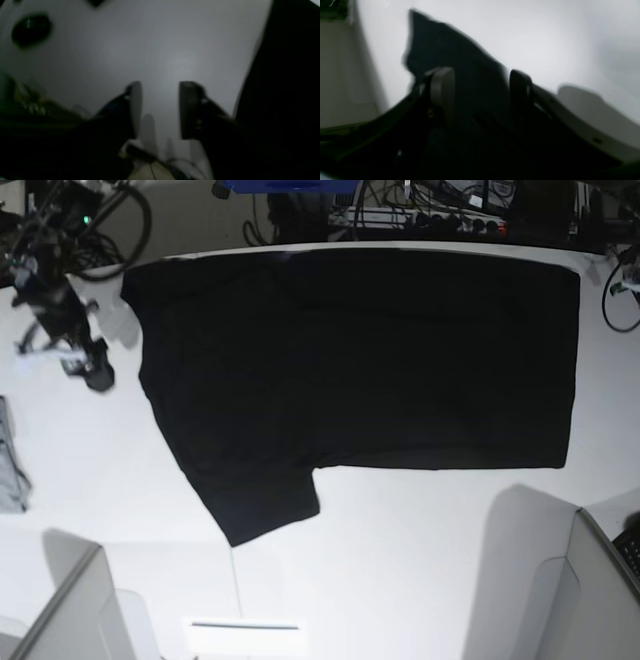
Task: Fold the T-shirt properly
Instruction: 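Reach the right gripper down to the hem corner and grasp it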
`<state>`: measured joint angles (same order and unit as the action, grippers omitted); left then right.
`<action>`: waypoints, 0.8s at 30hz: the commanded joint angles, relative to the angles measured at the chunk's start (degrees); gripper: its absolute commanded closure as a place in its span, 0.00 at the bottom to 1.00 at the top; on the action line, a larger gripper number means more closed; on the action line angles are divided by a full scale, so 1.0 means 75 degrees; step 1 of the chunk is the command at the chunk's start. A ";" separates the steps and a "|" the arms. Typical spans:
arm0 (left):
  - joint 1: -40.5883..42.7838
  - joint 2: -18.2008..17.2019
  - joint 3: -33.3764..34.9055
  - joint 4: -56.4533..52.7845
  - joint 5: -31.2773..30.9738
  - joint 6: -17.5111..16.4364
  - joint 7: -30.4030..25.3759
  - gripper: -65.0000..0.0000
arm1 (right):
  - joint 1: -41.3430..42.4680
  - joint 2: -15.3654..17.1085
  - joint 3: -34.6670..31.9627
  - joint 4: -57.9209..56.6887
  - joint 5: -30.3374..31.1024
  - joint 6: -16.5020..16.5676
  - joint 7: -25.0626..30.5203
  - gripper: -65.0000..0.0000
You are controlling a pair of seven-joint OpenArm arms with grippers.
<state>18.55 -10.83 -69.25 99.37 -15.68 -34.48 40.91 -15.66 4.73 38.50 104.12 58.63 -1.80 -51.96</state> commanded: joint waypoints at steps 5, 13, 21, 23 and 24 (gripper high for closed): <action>-0.0169 -0.0191 0.1035 0.0213 0.0749 0.0008 -0.0220 1.00 | 0.1133 0.0043 -0.1248 -0.0021 -0.0767 0.0047 -0.0298 0.49; -0.0263 -0.0191 0.2547 0.0213 0.0960 0.0008 -0.0256 1.00 | 0.3196 0.0043 -0.2994 -0.1451 -0.3240 0.0070 -0.0298 0.48; -0.0556 -0.0179 0.2664 0.0213 0.0960 -0.0003 -0.0256 1.00 | 0.5435 0.0594 -0.4084 -0.4569 -0.3416 0.0106 0.0394 0.43; -0.0556 -0.0179 0.2664 0.0213 0.0960 -0.0003 -0.0256 1.00 | 0.5868 0.0746 -0.4518 -0.5413 -0.3416 0.0106 0.0933 0.35; -0.0556 -0.0179 0.2652 0.0213 0.0960 -0.0003 -0.0256 1.00 | 0.6103 0.0805 -0.4764 -0.5835 -0.3416 0.0106 0.1121 0.32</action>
<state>14.55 -11.09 -49.04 99.96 -7.94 -34.70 40.10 28.60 10.28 2.44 59.07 32.73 -1.10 -43.94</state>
